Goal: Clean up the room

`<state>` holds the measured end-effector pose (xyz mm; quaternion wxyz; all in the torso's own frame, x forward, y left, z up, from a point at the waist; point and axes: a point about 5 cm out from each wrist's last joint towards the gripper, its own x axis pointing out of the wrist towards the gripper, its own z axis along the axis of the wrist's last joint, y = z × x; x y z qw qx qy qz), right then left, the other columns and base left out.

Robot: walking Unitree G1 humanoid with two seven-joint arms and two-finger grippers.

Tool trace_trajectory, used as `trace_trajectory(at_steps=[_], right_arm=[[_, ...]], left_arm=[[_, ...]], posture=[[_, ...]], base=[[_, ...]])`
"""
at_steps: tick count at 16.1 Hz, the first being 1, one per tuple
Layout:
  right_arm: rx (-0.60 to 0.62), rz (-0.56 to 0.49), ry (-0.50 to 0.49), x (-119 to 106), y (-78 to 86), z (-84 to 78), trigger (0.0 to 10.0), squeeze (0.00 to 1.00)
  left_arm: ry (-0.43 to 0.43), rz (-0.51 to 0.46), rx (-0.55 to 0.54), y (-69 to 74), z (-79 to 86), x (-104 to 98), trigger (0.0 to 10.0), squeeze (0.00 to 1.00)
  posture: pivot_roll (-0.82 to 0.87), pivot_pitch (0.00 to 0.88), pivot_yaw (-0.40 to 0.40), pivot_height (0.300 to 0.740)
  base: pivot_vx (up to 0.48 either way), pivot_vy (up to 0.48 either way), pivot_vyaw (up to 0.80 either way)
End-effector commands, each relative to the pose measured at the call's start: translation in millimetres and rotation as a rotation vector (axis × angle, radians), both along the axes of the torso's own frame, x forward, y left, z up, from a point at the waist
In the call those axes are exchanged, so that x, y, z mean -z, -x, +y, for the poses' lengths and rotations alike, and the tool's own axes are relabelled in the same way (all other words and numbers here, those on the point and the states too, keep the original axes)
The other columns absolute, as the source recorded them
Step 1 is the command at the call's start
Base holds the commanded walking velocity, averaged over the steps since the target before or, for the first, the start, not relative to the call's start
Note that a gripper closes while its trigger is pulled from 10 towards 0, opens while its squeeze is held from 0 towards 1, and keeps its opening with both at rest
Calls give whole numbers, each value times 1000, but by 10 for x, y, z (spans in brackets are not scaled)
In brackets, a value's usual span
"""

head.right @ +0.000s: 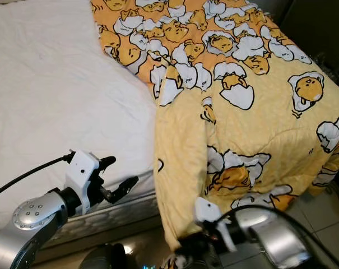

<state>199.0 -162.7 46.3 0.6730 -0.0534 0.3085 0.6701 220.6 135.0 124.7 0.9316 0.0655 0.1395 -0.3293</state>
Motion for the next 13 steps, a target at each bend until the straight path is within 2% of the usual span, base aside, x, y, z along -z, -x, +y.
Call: trace_trajectory(at_steps=[1,2,6,8,9,10,11,12,13], right_arm=[[124,-29,75,206,-67,-34,10000,604],[157,-39,80,223,-89,-30,10000,1000],[214,-113,109,156,-145,-27,10000,1000],[237,-131,96,111,-160,-38,10000,1000],[276,-154,86,53,-198,-44,10000,1000],[295,-163,82,23,-217,-51,10000,1000],[363,-205,84,-43,-284,-85,10000,1000],[469,-247,99,-97,-380,-142,10000,1000],[641,-299,116,-158,-517,-226,10000,1000]], left_arm=[[-8,6,11,0,-9,19,10000,0],[-10,5,11,-2,-7,19,10000,0],[-27,1,-13,-67,19,38,10000,0],[-62,-53,-86,-256,24,84,10000,0],[-49,-71,-130,-367,19,107,10000,0],[-37,-67,-145,-409,13,119,10000,0],[-6,-49,-143,-483,-23,151,10000,369],[30,-23,-144,-564,-63,194,10000,1000],[65,5,-118,-643,-140,252,10000,1000]], posture=[[-68,167,-5,740],[-67,166,-4,740],[-68,161,-5,740],[-69,161,-8,740],[-78,161,-5,740],[-81,162,-2,740],[-86,163,1,740],[-94,166,7,740],[-109,172,18,740]], base=[[0,0,0],[0,0,0],[0,0,0],[0,0,0],[0,0,0],[0,0,0],[0,0,0],[0,0,0],[0,0,0]])
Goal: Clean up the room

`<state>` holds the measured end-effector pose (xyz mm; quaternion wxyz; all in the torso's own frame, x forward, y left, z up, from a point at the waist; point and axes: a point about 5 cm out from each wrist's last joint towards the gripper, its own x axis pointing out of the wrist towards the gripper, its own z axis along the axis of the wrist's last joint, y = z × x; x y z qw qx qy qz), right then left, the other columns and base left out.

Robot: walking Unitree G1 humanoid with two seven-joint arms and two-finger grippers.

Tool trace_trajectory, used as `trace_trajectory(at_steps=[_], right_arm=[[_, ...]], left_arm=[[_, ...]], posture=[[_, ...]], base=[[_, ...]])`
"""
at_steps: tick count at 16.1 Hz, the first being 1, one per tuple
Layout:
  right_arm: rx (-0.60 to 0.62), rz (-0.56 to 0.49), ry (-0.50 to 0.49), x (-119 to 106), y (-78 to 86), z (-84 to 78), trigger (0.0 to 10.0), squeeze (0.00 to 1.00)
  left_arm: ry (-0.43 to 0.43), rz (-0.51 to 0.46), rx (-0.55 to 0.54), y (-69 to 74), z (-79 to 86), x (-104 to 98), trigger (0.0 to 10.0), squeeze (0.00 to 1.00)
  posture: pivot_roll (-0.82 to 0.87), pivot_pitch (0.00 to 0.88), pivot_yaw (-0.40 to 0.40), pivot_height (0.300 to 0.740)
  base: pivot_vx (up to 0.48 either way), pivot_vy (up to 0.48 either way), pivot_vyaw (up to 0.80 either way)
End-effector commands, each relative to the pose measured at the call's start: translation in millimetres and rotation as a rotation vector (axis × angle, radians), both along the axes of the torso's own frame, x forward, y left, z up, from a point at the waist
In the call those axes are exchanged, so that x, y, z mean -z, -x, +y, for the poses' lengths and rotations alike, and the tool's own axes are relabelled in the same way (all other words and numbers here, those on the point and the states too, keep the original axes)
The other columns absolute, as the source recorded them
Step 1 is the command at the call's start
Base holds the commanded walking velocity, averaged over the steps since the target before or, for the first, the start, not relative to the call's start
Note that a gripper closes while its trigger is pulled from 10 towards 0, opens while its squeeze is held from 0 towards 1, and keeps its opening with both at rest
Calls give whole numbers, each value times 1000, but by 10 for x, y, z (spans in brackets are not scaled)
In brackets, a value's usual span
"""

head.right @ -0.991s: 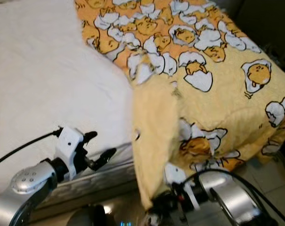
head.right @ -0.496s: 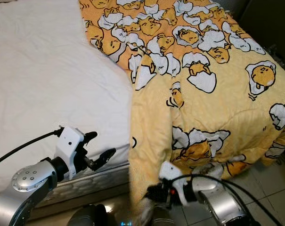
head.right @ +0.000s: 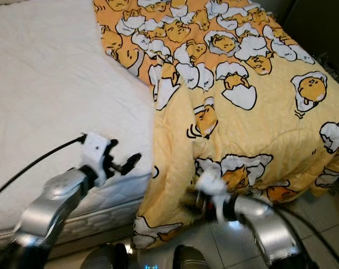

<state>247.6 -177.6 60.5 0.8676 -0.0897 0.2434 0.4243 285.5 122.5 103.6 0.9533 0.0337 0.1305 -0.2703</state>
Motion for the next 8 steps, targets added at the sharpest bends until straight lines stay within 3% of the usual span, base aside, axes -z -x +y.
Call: trace_trajectory(at_steps=[1,4,5,7,8], right_arm=[[124,-27,14,-37,-67,-108,10000,1000],[420,-85,-13,-138,-212,-292,10000,1000],[470,-88,-43,-183,-221,-316,10000,1000],[439,-80,-54,-227,-163,-262,10000,1000],[358,-48,-50,-219,-49,-179,10000,1000]], left_arm=[[22,21,23,-20,-45,66,10000,1000],[-14,74,66,-156,-187,270,10000,1000],[-34,101,97,-197,-250,360,10000,1000],[-51,127,112,-255,-304,452,10000,1000],[-45,160,112,-302,-353,519,10000,1000]], posture=[[-111,173,20,740],[-132,193,35,740],[-142,206,39,740],[-164,233,46,740],[-180,254,51,740]], base=[[0,0,0],[0,0,0],[0,0,0],[0,0,0],[0,0,0]])
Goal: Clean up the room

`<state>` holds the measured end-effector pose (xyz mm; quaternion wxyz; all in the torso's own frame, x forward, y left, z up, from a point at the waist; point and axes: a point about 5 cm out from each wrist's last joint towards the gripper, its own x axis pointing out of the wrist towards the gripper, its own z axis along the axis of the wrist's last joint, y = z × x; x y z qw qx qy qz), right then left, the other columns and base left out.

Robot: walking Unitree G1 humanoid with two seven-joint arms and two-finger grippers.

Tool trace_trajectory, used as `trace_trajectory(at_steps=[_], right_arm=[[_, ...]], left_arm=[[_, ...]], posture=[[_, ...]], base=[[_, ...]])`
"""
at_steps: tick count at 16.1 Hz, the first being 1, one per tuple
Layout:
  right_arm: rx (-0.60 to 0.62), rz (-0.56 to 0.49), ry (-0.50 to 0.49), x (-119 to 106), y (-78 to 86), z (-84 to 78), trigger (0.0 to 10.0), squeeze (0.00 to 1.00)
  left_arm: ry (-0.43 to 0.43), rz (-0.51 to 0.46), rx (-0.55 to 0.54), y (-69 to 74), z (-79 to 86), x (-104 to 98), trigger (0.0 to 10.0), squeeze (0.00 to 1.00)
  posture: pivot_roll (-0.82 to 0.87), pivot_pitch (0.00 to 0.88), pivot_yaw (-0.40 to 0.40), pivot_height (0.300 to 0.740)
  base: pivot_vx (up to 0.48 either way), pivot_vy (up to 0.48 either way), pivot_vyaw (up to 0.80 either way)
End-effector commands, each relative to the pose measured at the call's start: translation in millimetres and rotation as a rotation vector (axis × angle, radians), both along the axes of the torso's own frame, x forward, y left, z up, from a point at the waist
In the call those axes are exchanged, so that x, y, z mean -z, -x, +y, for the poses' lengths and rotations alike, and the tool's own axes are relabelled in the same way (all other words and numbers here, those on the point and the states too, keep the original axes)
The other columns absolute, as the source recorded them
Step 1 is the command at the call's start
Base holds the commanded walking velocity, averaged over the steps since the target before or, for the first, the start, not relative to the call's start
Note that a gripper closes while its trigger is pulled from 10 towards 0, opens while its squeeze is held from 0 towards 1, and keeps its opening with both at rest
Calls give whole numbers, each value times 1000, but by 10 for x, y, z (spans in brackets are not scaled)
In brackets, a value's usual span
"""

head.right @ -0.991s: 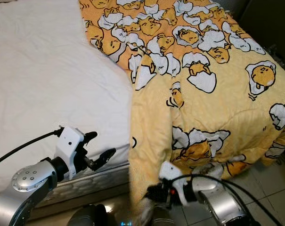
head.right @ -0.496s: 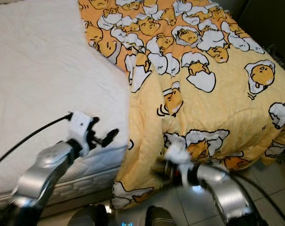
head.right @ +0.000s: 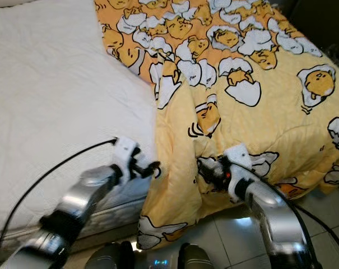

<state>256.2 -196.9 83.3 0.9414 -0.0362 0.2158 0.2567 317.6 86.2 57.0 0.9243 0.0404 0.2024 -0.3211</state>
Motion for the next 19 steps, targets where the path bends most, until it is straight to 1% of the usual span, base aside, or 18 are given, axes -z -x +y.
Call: trace_trajectory(at_steps=[1,2,3,4,5,6,7,8,12,14,19], right_arm=[[-33,26,-2,12,60,24,10000,1000],[-81,40,-2,9,154,56,10000,1000],[-96,48,-4,4,191,65,10000,1000],[-119,61,9,-5,266,57,10000,1000],[-122,67,24,-19,314,35,10000,702],[-114,62,40,-47,341,0,10000,0],[-113,61,41,-54,342,-9,10000,0],[-110,59,43,-67,344,-25,10000,0],[-134,62,37,-81,346,-1,10000,0],[-168,73,28,-82,371,25,10000,0],[-184,73,36,-58,358,34,10000,0]], left_arm=[[5,23,3,11,-2,61,10000,925],[18,29,27,-7,-67,77,10000,0],[17,32,36,-14,-92,86,10000,0],[-18,30,49,-13,-146,121,10000,0],[-57,30,52,-9,-173,162,10000,0],[-114,33,16,-21,-153,208,2353,0],[-112,40,-4,-27,-142,213,549,0],[-125,39,-23,-39,-127,219,0,0],[-25,48,1,-30,-210,201,0,0],[23,52,15,-27,-279,182,0,0],[78,34,23,-39,-285,142,0,0]], posture=[[-183,259,52,740],[-202,280,60,740],[-206,283,62,740],[-223,294,69,740],[-232,296,75,740],[-236,296,79,740],[-236,293,80,740],[-237,289,81,740],[-237,282,80,740],[-235,281,79,740],[-223,264,69,740]], base=[[0,0,0],[0,0,0],[0,0,0],[0,0,0],[0,0,0],[0,0,0],[0,0,0],[0,0,0],[0,0,0],[0,0,0],[0,0,0]])
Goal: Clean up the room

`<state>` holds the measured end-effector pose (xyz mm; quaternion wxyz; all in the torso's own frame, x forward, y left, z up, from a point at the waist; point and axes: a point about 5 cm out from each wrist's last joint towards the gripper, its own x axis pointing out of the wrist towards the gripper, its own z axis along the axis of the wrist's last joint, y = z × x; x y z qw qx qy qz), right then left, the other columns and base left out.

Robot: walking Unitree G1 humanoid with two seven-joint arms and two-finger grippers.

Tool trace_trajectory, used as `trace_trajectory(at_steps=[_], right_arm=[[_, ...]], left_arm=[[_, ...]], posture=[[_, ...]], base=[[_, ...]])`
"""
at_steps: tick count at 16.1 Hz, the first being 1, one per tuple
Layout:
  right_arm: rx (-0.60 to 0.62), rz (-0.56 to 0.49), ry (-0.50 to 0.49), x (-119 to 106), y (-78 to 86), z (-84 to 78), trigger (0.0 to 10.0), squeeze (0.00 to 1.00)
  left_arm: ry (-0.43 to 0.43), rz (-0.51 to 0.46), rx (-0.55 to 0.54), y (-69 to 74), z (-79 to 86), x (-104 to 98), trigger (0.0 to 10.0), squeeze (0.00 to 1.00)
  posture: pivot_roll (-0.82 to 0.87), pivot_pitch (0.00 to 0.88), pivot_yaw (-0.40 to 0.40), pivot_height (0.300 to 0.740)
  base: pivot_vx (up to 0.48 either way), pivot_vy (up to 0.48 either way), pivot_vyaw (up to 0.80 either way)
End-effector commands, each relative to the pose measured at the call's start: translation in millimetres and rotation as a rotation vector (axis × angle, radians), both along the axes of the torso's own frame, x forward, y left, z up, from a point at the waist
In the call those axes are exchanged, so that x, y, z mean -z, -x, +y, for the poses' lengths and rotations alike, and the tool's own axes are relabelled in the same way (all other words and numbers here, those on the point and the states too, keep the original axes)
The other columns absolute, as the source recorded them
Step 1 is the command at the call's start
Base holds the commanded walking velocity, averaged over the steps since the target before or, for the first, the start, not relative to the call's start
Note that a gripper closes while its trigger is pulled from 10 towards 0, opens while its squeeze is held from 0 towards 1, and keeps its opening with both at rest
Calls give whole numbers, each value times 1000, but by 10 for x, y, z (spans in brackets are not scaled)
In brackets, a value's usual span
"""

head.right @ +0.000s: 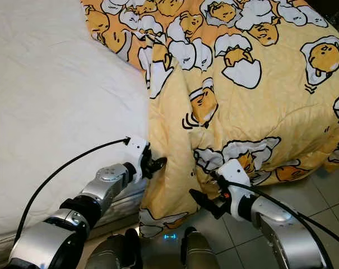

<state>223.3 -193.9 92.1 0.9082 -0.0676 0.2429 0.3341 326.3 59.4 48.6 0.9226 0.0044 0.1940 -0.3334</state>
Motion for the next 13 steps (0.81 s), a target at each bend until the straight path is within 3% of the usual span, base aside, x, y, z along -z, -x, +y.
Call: trace_trajectory(at_steps=[1,13], right_arm=[[-19,16,-1,37,19,20,10000,0],[-63,-11,-20,18,4,70,10000,0]], left_arm=[[-1,23,17,61,-15,74,0,0],[31,42,33,61,32,74,0,0]], posture=[[-221,254,68,740],[-217,222,70,740]], base=[[0,0,0],[0,0,0]])
